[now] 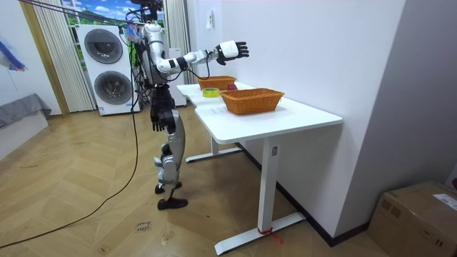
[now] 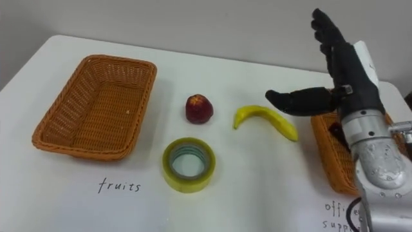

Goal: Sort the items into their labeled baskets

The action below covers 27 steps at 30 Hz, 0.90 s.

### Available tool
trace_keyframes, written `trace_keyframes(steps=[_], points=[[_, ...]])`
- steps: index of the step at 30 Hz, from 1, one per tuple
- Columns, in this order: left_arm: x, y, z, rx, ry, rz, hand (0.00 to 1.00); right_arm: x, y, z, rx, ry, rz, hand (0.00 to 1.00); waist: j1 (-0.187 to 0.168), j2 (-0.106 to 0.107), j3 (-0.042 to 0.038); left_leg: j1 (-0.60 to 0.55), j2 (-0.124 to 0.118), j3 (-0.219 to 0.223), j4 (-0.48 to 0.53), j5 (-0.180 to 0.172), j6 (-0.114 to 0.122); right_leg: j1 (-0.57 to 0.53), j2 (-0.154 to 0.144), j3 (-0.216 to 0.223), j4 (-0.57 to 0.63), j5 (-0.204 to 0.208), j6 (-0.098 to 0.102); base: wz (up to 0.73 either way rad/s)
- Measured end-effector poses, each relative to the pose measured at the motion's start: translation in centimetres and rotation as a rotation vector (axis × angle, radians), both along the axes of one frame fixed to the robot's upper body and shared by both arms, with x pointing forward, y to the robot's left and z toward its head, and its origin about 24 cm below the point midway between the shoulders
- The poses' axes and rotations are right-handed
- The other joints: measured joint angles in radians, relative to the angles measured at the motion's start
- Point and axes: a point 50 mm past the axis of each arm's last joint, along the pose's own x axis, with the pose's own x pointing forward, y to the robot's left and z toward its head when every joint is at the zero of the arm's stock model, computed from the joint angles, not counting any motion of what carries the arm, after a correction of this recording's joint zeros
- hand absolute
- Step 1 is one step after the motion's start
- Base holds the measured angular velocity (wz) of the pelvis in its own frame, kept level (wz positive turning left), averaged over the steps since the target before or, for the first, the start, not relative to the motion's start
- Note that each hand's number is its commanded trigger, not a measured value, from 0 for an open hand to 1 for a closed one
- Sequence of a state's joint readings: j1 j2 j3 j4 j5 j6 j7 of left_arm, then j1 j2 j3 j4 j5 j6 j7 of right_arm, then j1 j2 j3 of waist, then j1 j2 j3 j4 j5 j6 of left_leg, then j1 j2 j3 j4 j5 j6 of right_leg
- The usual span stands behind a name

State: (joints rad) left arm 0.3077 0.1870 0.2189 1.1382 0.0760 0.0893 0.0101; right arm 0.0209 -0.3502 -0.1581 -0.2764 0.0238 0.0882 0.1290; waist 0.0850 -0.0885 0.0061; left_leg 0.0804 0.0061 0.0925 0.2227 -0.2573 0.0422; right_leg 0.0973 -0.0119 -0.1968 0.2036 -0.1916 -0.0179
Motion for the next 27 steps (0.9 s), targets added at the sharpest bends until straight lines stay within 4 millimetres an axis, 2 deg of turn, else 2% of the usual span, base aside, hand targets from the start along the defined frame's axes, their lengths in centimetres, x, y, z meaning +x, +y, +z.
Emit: trace_keyframes(steps=[5,13,21,27], points=[[0.5,-0.2,0.0,-0.004,0.003,-0.031,0.00,0.1,1.7,-0.7,0.011,0.041,0.095,0.00,0.003,0.003,0.0004,-0.001,-0.001,-0.008,0.000,0.000,0.000,0.002,0.000,0.000,0.000,0.000,0.000,0.04],[0.8,-0.6,-0.2,-0.013,0.018,-0.074,0.00,0.3,4.2,-3.3,0.046,0.180,0.208,0.00,0.007,0.025,-0.0039,-0.001,-0.002,-0.010,0.001,0.000,0.000,0.003,-0.001,-0.007,-0.001,0.000,0.000,0.00],[1.1,-0.7,-0.2,-0.013,0.005,-0.084,0.00,0.4,4.1,-4.4,0.059,0.227,0.210,0.00,0.008,0.018,-0.0112,-0.001,-0.002,-0.011,0.006,0.001,0.001,0.008,-0.002,-0.011,-0.001,0.000,0.000,0.00],[1.3,-0.7,-0.2,-0.013,0.001,-0.091,0.00,0.3,4.4,-5.4,0.075,0.268,0.212,0.00,0.019,0.012,-0.0100,0.000,-0.002,-0.010,0.011,0.001,0.001,0.009,-0.002,-0.008,0.000,0.000,0.000,0.00]])
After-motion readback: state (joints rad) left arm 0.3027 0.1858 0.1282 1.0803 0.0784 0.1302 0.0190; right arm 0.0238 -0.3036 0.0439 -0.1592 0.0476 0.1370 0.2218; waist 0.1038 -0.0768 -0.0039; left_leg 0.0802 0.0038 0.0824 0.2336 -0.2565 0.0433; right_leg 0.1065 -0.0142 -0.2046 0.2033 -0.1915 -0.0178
